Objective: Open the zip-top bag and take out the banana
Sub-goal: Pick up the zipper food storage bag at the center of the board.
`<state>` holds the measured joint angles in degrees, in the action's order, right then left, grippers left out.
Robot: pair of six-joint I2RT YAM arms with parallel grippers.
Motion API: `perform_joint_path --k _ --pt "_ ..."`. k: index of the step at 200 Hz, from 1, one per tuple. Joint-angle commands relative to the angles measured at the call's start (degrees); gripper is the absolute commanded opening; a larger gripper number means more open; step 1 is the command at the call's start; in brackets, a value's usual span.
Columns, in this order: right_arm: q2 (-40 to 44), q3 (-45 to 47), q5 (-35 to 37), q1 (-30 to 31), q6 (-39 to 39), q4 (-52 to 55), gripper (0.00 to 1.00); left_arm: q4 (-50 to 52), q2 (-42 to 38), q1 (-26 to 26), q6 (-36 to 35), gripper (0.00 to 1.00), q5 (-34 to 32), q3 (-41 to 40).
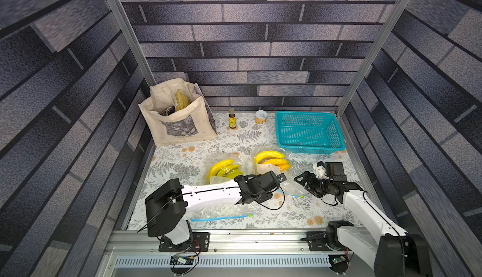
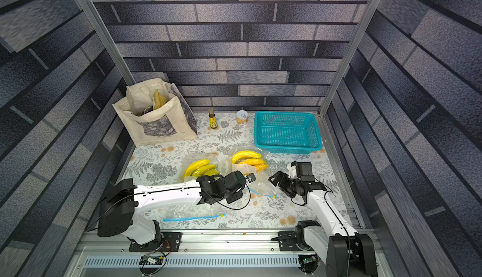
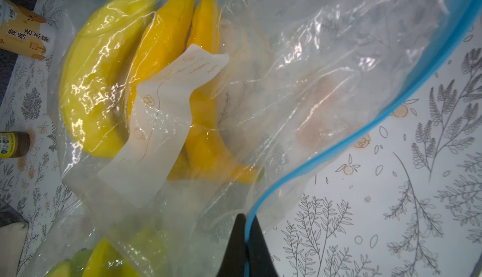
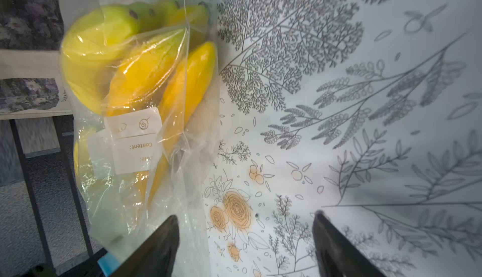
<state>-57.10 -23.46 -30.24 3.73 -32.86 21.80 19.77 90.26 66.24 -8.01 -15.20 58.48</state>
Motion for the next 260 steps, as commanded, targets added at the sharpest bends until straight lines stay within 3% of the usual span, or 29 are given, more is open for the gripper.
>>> perform_joint_path --k 1,55,116,157,233,260 --pt "2.95 1.27 -7.35 -0.15 -1.68 3.73 0.81 -1.20 -1.49 -0.63 0.10 0.00 -0.77 -1.46" --pt "4.69 2.08 -12.65 -0.12 -5.51 1.07 0.66 -2.41 -1.63 -0.71 -1.56 0.00 -1.28 -2.30" --pt "4.69 1.76 -15.38 -0.15 -2.39 4.15 0.49 -2.42 -3.59 -0.76 -1.13 0.00 -2.12 -4.42" --pt "3.31 1.78 -17.68 -0.08 -1.17 4.52 0.32 -2.64 -3.45 -0.76 -1.26 0.01 -2.76 -4.19" --pt "3.77 1.73 -20.36 -0.04 -0.44 5.65 0.27 -2.21 -2.98 -1.39 -1.15 0.02 -4.83 -3.90" --pt "3.75 1.56 -20.94 -0.06 -0.51 5.86 0.20 -2.02 -2.72 -1.81 -0.54 0.03 -5.36 -3.91"
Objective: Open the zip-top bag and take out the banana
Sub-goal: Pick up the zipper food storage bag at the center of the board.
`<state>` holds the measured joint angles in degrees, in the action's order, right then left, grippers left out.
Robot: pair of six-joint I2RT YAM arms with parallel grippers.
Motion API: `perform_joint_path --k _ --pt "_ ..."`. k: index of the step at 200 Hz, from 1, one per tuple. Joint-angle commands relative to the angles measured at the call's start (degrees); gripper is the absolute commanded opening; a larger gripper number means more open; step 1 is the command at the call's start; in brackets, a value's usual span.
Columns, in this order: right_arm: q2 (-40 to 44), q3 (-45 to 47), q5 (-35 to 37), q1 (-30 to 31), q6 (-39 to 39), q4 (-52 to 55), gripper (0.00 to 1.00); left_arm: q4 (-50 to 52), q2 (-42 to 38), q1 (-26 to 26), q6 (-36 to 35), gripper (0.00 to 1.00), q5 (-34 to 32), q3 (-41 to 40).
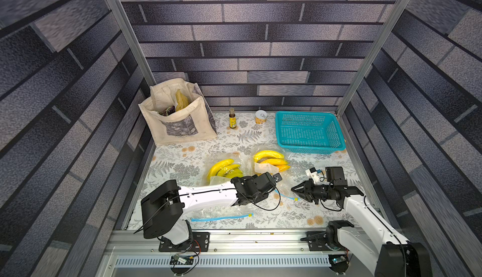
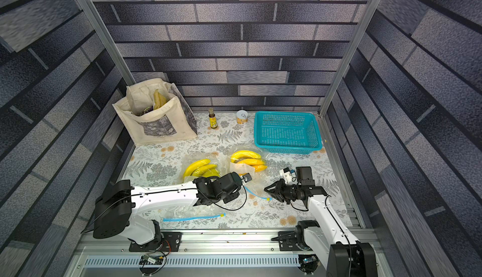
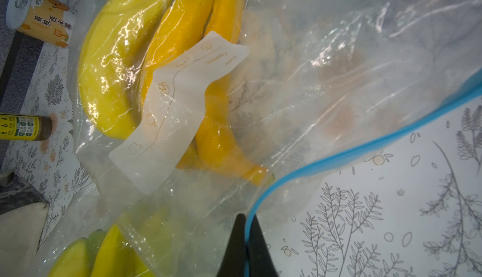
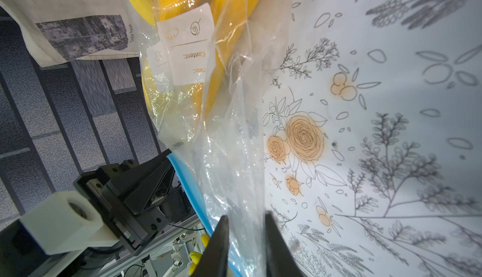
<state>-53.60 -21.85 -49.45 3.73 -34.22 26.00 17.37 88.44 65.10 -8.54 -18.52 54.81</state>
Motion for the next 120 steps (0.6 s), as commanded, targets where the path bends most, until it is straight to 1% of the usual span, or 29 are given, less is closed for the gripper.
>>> perform_joint_path --k 1,20,33,46,63,78,92,105,120 --pt "0.25 -0.05 -1.71 -0.09 0.79 1.59 0.19 0.39 -0.91 -0.68 0.00 0.03 -2.09 -0.28" --pt "0.36 -0.07 -1.93 -0.06 0.09 1.09 0.07 0.30 -0.40 -0.74 0.46 0.06 -2.31 -0.19" --pt "0.51 -0.19 -2.46 -0.01 -1.23 -0.07 0.00 0.30 -0.21 -0.63 0.72 0.10 -2.65 0.01" --pt "0.73 -0.35 -2.51 0.00 -2.76 -1.15 0.00 0.19 -0.20 -0.46 1.06 0.16 -3.35 0.43" --pt "1.02 -1.08 -2.27 0.29 -4.35 -1.65 0.00 0.22 -0.20 0.44 1.24 0.31 -5.30 1.16" --pt "1.15 -1.76 -1.66 0.79 -6.05 -1.82 0.00 -0.11 -0.44 2.65 0.59 0.49 -9.01 1.66" --pt "1.39 -2.06 -0.82 1.06 -8.17 -2.09 0.00 -1.55 -1.09 5.78 -1.05 0.61 -13.89 1.42" --pt "1.39 -2.06 -0.20 1.10 -10.17 -2.30 0.00 -3.52 -2.14 9.21 -2.88 0.68 -17.22 0.94" --pt "1.16 -1.89 0.53 1.15 -12.08 -2.58 0.00 -5.55 -2.91 12.59 -4.43 0.72 -19.13 0.93"
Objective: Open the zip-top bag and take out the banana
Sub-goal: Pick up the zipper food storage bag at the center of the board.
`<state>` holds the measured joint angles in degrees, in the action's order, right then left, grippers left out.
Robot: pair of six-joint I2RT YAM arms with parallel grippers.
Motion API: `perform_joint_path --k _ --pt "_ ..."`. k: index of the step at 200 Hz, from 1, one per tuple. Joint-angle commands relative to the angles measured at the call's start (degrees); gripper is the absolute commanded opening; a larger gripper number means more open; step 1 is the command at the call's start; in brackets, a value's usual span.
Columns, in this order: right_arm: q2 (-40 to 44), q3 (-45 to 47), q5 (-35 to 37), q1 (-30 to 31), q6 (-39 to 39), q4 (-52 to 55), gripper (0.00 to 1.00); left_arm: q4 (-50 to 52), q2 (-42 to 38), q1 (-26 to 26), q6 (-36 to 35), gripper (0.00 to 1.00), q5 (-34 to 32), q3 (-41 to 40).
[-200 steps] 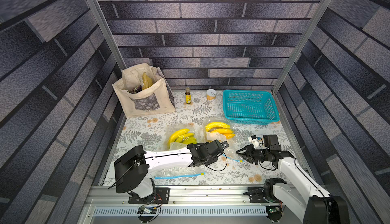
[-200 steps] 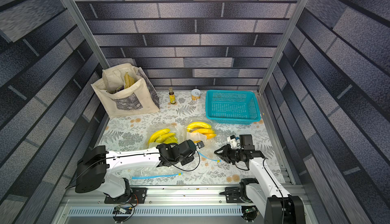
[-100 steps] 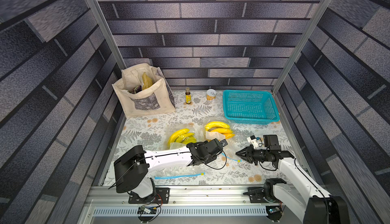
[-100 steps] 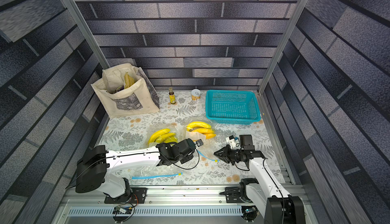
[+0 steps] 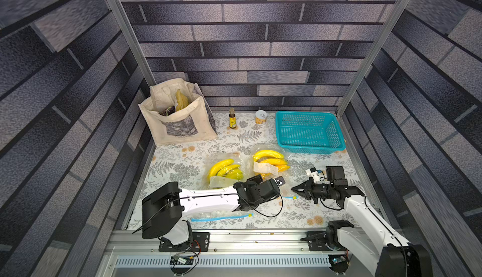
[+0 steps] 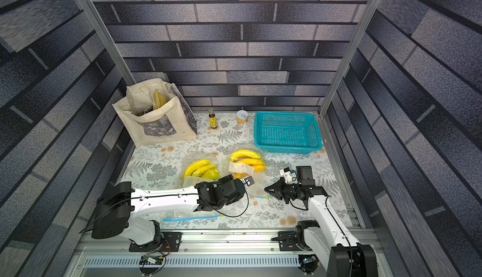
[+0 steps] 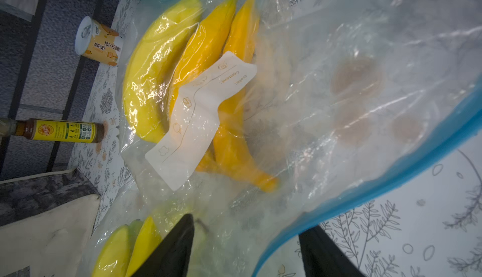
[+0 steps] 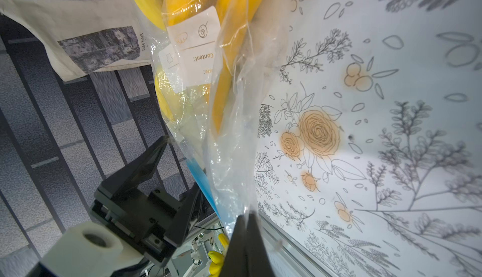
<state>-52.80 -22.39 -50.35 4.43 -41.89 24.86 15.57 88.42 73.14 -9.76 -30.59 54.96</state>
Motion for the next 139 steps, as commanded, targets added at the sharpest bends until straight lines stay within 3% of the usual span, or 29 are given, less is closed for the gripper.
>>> perform_joint_path --k 1,56,139 --pt "0.31 -1.34 1.41 0.47 -4.51 -1.42 0.00 -3.82 -2.90 4.77 -3.27 0.72 -7.18 0.77" --pt "1.71 0.63 2.94 0.59 -15.05 -4.80 0.00 -6.49 2.05 13.33 -5.75 0.73 -12.63 6.38" --pt "4.67 2.50 3.55 0.66 -21.04 -6.26 0.00 -8.91 13.27 14.77 -4.62 0.73 -11.36 10.66"
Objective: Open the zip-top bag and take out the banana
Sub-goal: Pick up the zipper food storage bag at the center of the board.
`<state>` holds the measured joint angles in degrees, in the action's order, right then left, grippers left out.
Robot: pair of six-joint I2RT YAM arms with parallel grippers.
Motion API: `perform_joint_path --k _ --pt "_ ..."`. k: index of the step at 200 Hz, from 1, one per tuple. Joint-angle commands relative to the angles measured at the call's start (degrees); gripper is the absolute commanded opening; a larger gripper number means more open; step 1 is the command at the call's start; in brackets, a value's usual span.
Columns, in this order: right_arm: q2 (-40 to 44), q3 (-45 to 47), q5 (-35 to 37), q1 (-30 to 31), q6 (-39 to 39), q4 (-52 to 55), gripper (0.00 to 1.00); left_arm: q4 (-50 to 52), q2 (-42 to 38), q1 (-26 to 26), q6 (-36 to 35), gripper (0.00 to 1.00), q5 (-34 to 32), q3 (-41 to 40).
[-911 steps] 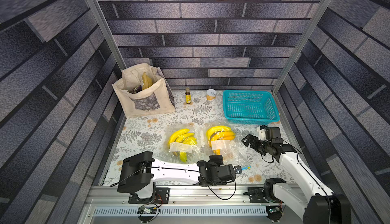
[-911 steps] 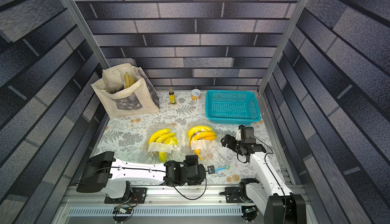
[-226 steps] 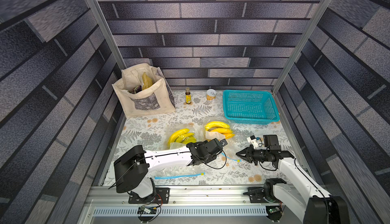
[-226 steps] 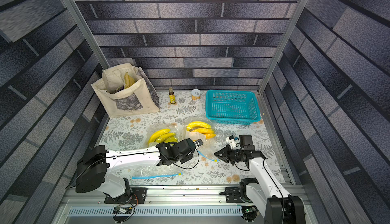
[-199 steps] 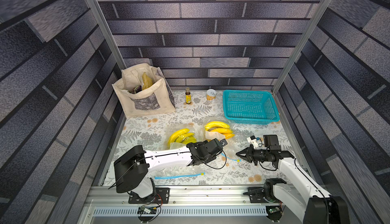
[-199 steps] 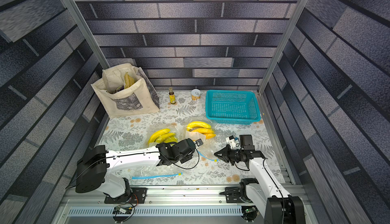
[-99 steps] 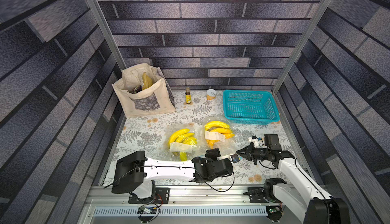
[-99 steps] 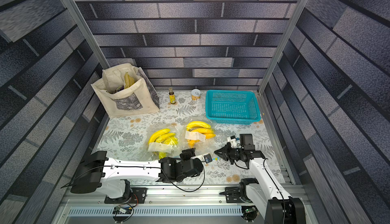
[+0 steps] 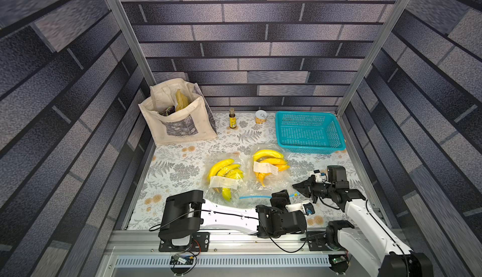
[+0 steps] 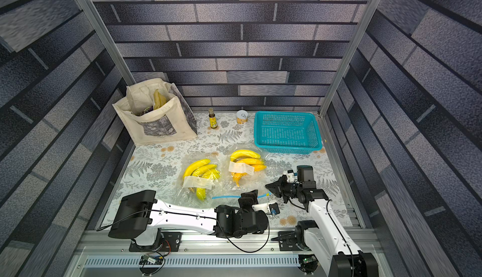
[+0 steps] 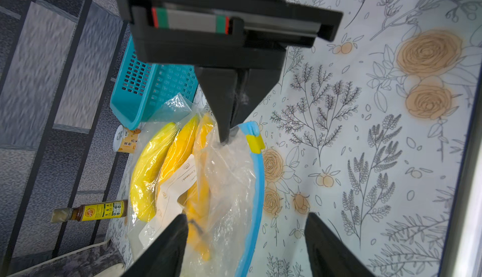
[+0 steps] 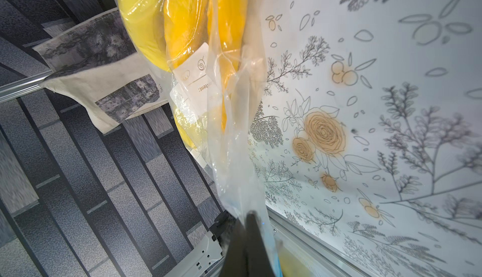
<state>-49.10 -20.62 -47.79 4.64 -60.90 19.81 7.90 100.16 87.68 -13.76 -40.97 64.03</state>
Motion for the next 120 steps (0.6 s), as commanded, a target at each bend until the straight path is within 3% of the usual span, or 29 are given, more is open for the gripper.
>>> perform_joint_path --k 1,59,80,102,120 --pt "1.05 0.79 0.97 0.44 -2.02 -1.19 0.00 -1.49 1.57 0.22 -0.59 0.73 -1.01 1.56" --pt "3.19 2.05 0.11 0.45 -4.51 -2.32 0.00 -4.91 5.33 -1.52 -0.42 0.73 -3.11 2.41" --pt "4.17 2.30 0.15 0.42 -4.82 -1.73 0.00 -5.44 6.10 -3.02 -0.26 0.69 -4.06 2.75" --pt "4.97 3.01 -0.16 0.43 -5.84 -2.21 0.00 -5.60 5.70 -4.72 0.25 0.55 -2.50 2.18" --pt "5.42 3.38 -0.21 0.44 -6.82 -2.93 0.00 -6.05 5.11 -5.76 0.54 0.34 -1.73 1.48"
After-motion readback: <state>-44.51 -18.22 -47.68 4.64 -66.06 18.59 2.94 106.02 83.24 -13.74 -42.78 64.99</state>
